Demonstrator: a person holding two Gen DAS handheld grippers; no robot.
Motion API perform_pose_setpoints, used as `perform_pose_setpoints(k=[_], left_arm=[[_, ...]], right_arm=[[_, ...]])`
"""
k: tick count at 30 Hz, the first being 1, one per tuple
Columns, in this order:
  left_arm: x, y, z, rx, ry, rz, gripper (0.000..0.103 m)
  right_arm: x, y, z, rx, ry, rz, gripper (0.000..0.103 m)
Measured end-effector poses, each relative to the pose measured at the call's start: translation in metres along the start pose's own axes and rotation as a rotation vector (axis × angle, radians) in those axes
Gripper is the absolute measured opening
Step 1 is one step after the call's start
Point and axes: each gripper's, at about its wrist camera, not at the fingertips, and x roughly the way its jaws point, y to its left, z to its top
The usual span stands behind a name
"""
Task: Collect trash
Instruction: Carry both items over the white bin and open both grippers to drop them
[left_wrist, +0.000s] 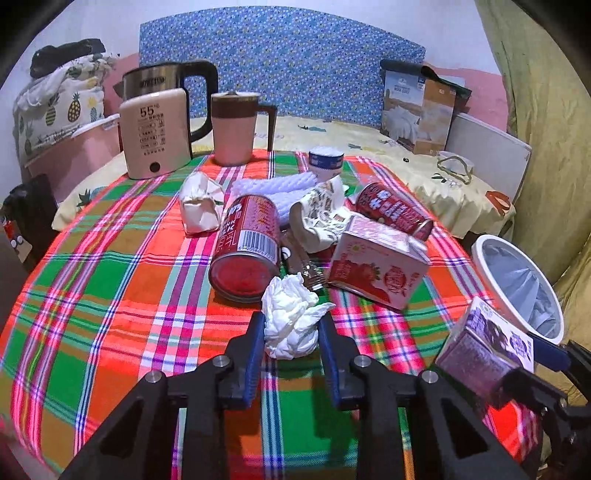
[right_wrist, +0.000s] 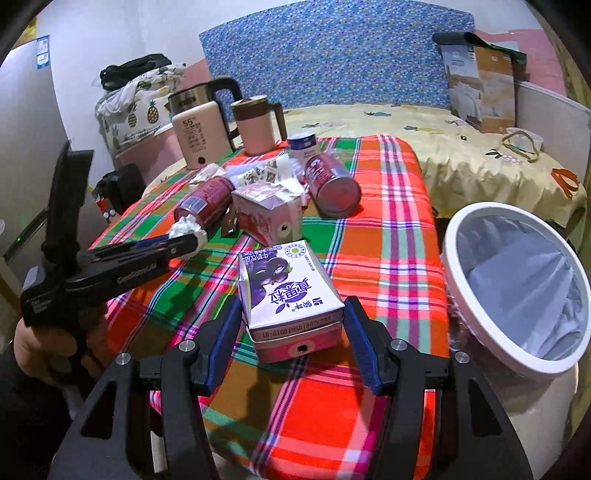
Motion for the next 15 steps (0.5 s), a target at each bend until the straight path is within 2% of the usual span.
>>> perform_pose_setpoints(k=[8, 15], left_arm=[[-0.028, -0.025, 0.006, 0.032, -0.038, -0.045, 0.029], [-0.032, -0.070, 0.017, 0.097, -0.046, -0.143, 0.029]], right_arm=[[-0.018, -0.021, 0.001, 0.035, -0.053, -0.029, 0.058], [-0.037, -0.056, -0.001, 0.089, -0.096, -0.108, 0.058]])
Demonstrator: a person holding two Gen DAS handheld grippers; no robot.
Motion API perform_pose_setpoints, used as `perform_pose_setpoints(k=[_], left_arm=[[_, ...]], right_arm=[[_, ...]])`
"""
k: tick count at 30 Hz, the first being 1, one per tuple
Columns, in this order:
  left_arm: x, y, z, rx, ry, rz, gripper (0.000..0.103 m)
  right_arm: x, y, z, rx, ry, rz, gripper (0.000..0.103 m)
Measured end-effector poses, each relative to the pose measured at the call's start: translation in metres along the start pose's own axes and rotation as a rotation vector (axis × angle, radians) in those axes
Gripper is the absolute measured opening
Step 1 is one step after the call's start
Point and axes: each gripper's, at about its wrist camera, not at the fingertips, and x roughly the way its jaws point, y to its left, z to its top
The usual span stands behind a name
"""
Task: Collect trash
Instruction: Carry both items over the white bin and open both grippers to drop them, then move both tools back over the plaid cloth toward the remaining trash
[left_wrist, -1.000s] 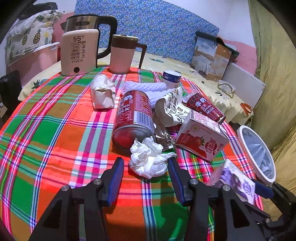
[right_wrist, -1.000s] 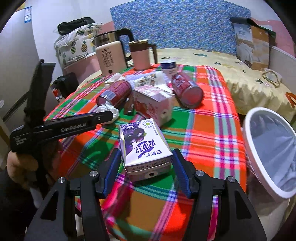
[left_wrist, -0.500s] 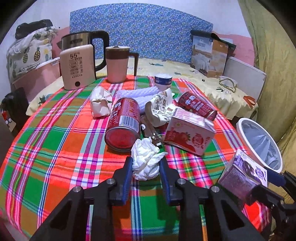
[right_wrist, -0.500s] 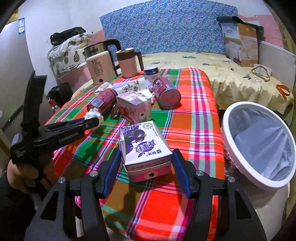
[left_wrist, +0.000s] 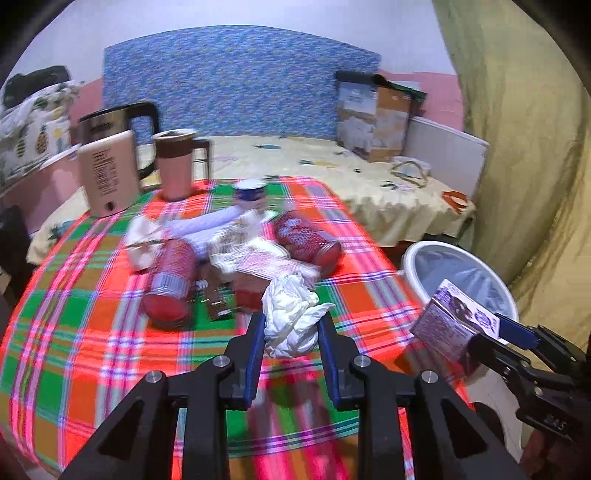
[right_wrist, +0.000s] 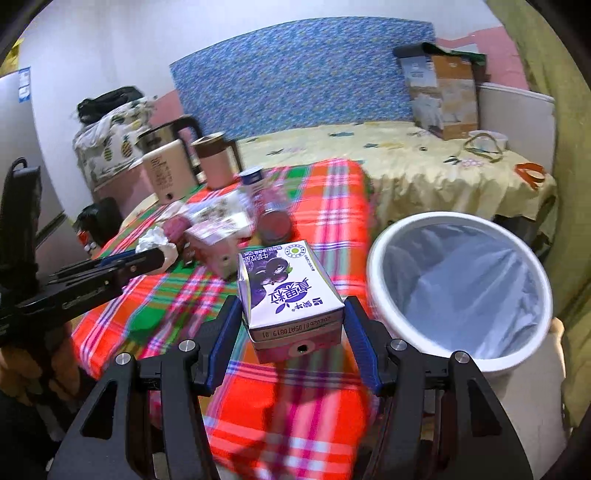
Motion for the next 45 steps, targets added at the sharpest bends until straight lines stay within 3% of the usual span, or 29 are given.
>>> perform_pose_setpoints(k=[8, 16, 29, 35, 45], left_arm=[[0.028, -0.064, 0.016, 0.087, 0.019, -0.161, 0.029], [0.067, -0.122, 0.021, 0.167, 0.070, -0.291, 0.029], [0.116, -0.153, 0.015, 0.202, 0.162, -0.369, 0.033], [0.117, -0.151, 0.017, 0.193, 0.158, -0.371, 0.041], [0.091, -0.131, 0.017, 0.146, 0.124, -0.337, 0.041]], right_arm=[[-0.011, -0.055, -0.001, 0.095, -0.009, -0.142, 0.058], [-0.009, -0.084, -0.009, 0.149, 0.030, -0.224, 0.058], [0.004, -0.105, -0.009, 0.184, 0.096, -0.266, 0.058], [0.003, -0.106, -0.009, 0.187, 0.088, -0.270, 0.063], [-0.013, -0.090, -0.003, 0.169, 0.034, -0.214, 0.065]])
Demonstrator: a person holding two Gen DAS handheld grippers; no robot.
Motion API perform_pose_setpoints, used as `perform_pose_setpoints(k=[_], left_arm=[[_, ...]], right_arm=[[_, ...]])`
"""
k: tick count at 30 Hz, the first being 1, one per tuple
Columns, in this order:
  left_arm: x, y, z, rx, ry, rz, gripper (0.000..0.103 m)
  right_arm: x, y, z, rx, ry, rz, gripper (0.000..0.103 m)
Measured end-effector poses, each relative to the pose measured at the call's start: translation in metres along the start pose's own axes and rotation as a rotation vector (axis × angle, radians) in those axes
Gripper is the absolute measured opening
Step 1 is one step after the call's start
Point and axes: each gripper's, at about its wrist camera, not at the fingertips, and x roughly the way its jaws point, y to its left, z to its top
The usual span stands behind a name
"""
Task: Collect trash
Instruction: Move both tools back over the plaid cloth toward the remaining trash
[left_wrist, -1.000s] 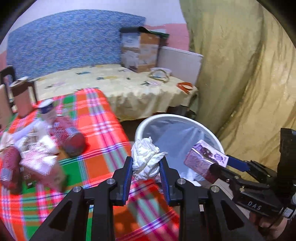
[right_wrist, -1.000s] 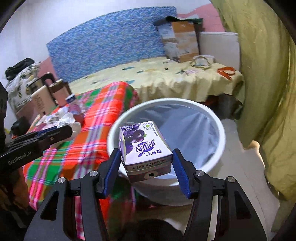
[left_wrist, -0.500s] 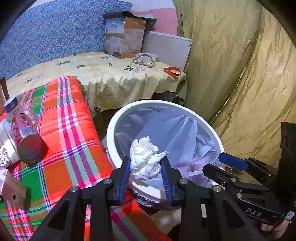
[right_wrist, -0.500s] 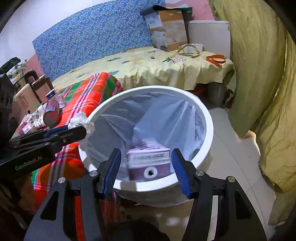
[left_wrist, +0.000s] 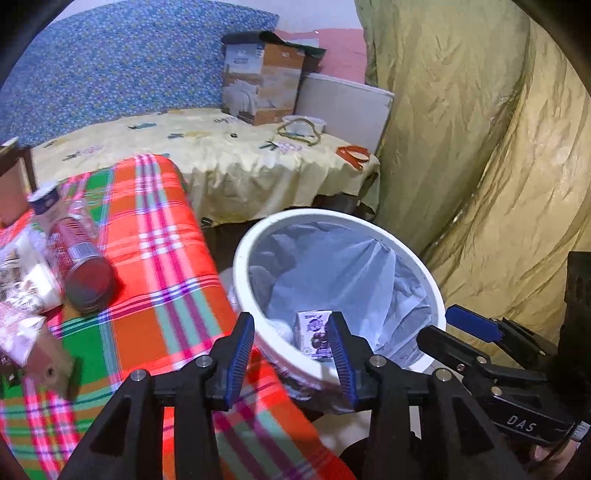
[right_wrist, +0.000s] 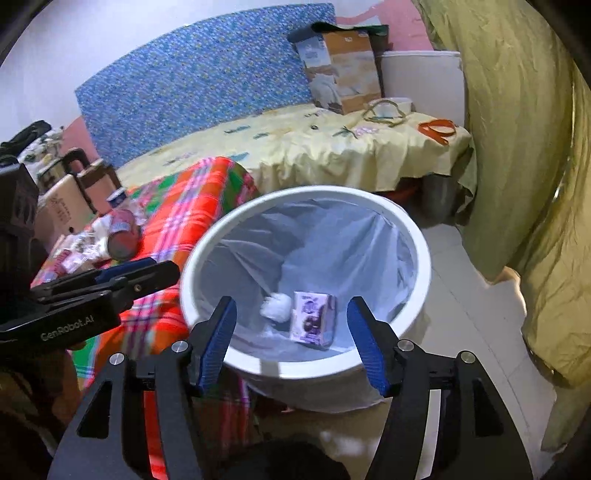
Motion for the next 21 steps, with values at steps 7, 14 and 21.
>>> perform_pose_setpoints(k=[7, 14, 21], left_arm=[[-0.041, 0.024, -0.017, -0.065, -0.055, 0.100, 0.041], [-0.088, 0.053, -0.038, -0.112, -0.109, 0.194, 0.041], [-0.120, 0.083, -0.062, -0.166, -0.128, 0.242, 0.041]], right_arm=[[-0.006, 0.027, -0.002, -0.064, -0.019, 0.081, 0.066], [-0.007, 0.064, -0.007, -0.131, 0.019, 0.182, 0.066], [-0.007, 0.098, -0.010, -0.195, 0.018, 0.254, 0.063]])
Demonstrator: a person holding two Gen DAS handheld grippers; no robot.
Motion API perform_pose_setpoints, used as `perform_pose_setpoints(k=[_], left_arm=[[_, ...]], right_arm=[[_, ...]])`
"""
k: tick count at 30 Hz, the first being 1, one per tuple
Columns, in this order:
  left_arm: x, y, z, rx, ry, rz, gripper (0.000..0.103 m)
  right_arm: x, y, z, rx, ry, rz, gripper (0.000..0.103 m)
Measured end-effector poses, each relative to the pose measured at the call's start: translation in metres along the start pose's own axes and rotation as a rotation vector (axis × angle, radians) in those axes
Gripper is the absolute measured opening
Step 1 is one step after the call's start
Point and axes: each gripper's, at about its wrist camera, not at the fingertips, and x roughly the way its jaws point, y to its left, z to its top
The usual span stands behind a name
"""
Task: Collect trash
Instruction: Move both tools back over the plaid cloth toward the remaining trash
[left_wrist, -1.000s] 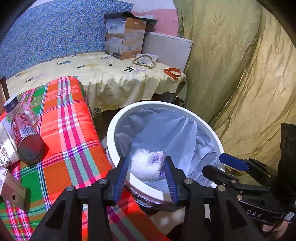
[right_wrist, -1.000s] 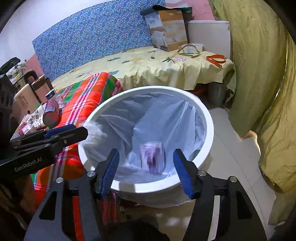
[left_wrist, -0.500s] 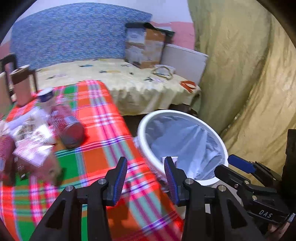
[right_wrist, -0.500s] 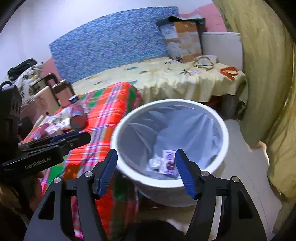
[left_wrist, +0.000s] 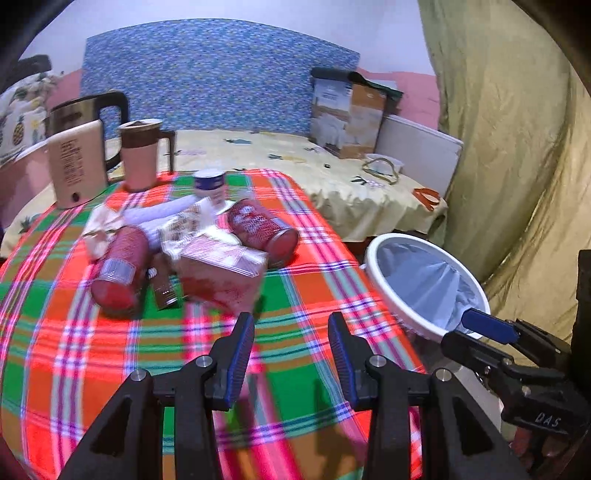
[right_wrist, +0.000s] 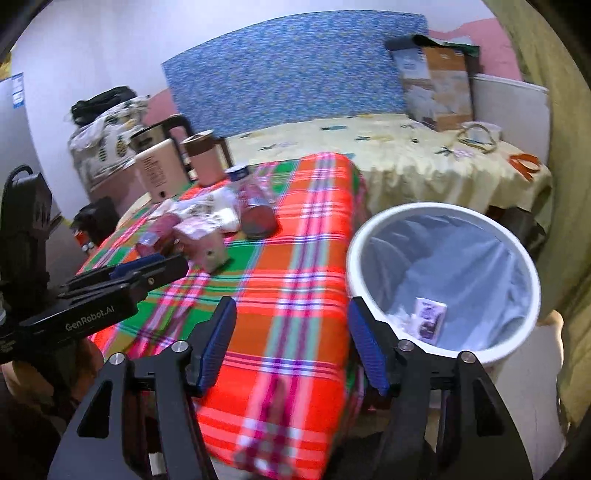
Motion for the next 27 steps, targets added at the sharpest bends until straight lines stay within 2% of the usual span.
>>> perform_pose_setpoints(k=[7, 13, 17, 21, 27], left_arm=[[-0.015, 0.038, -0.008, -0.051, -0.005, 0.049, 0.041], [-0.013, 0.069, -0.005, -0.091, 0.005, 0.109, 0.041], [-0.009, 0.087, 0.003, -0.099, -0.008, 0.147, 0.052], [-0.002, 0.106, 0.013, -0.103, -0.017, 0.188, 0.054], [0.020, 0.125, 0.025, -0.117, -0.003, 0.202, 0.059]], right_arm=[[0.017, 0.025, 0.003, -0.051, 0.034, 0.059, 0.063], [0.036, 0.043, 0.010, -0.112, 0.048, 0.099, 0.063], [0.049, 0.052, 0.017, -0.142, 0.049, 0.111, 0.063], [0.065, 0.056, 0.027, -0.163, 0.054, 0.123, 0.063], [0.085, 0.061, 0.037, -0.208, 0.062, 0.143, 0.063]])
